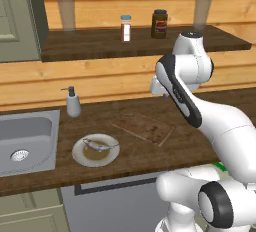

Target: Pick up the knife from the drawer and place it on the cutting board. Then place the meat from the plate to the cutting board.

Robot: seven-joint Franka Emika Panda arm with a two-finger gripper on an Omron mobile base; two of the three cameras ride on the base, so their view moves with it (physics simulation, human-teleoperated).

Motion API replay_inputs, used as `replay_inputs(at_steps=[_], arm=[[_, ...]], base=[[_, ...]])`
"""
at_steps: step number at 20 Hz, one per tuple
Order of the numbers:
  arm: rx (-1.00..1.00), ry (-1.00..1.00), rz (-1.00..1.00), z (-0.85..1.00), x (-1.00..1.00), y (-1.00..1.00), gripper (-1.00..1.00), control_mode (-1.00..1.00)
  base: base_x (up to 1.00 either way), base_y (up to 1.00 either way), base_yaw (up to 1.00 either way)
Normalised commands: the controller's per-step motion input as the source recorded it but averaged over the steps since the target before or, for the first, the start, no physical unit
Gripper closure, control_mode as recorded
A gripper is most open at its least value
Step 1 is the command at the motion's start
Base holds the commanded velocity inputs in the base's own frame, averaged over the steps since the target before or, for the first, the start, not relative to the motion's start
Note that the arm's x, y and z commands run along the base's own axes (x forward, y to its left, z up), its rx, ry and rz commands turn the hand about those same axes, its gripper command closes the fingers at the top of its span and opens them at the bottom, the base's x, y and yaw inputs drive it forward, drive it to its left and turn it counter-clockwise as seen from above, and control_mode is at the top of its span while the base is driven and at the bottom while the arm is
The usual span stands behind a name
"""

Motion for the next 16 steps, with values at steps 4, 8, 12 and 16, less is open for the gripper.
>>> replay_inputs(at_steps=[4,8,12,16], arm=[[-0.02,0.13,-0.04,-0.29,0.01,-0.04,-1.00,-1.00],[0.00,0.23,-0.07,-0.43,0.01,-0.28,-1.00,-1.00],[0.00,0.13,-0.03,-0.44,0.07,-0.26,-1.00,-1.00],[0.00,0.00,0.00,-0.24,0.18,0.00,-1.00,-1.00]], base=[[0.00,0.00,0.00],[0.00,0.00,0.00],[0.00,0.00,0.00],[0.00,0.00,0.00]])
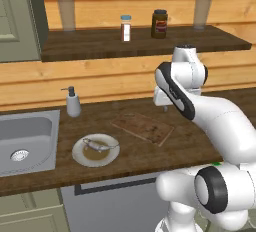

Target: Pick up the knife from the drawer and place it on the cutting board. Then place the meat from the plate to the cutting board.

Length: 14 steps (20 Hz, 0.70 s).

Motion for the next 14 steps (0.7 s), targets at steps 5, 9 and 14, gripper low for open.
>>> replay_inputs(at_steps=[5,9,14], arm=[[0.00,-0.02,0.00,-0.21,0.01,-0.18,-1.00,-1.00],[0.00,0.10,0.00,-0.29,-0.10,-0.25,-1.00,-1.00],[0.00,0.10,-0.03,-0.22,-0.12,-0.50,-1.00,-1.00]], base=[[0.00,0.00,0.00],[0.00,0.00,0.00],[0.00,0.00,0.00]])
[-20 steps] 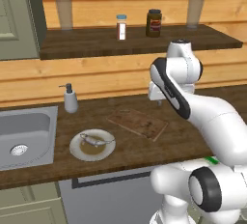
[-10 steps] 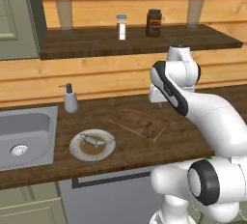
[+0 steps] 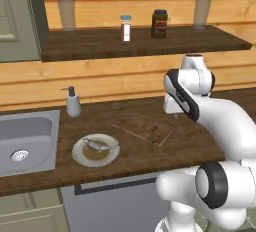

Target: Pick up the knife from the drawer and place it on the cutting board. Then place the meat from the plate to the cutting board.

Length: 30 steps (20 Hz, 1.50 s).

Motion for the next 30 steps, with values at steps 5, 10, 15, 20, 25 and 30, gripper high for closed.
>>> replay_inputs(at_steps=[5,10,15,20,25,30], arm=[[0.00,0.00,-0.18,-0.29,-0.37,-0.67,-1.00,-1.00],[0.00,0.00,-0.09,-0.29,-0.66,-0.72,-1.00,-1.00],[0.00,-0.01,-0.02,-0.18,-0.81,-0.68,-1.00,-1.00],[0.00,0.00,0.00,-0.32,-0.58,-0.57,-1.00,-1.00],[0.00,0.07,0.00,-0.23,-0.06,-0.54,-1.00,-1.00],[0.00,0.00,0.00,-0.27,0.00,-0.37,-1.00,-1.00]], base=[[0.00,0.00,0.00],[0.00,0.00,0.00],[0.00,0.00,0.00],[0.00,0.00,0.00],[0.00,0.00,0.00],[0.00,0.00,0.00]])
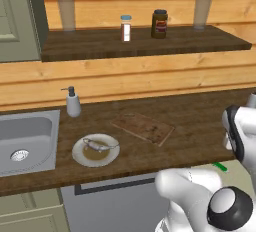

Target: Pick up the knife from the drawer and place it on the cutting board. Then place the meat from the plate to the cutting board.

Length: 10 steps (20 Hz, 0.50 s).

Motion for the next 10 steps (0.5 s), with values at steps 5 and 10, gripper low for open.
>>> replay_inputs(at_steps=[5,10], arm=[[0.00,0.00,0.00,-0.33,0.00,-0.40,-1.00,-1.00],[0.00,0.00,0.00,-0.23,0.00,-0.18,-1.00,-1.00]], base=[[0.00,0.00,0.00],[0.00,0.00,0.00]])
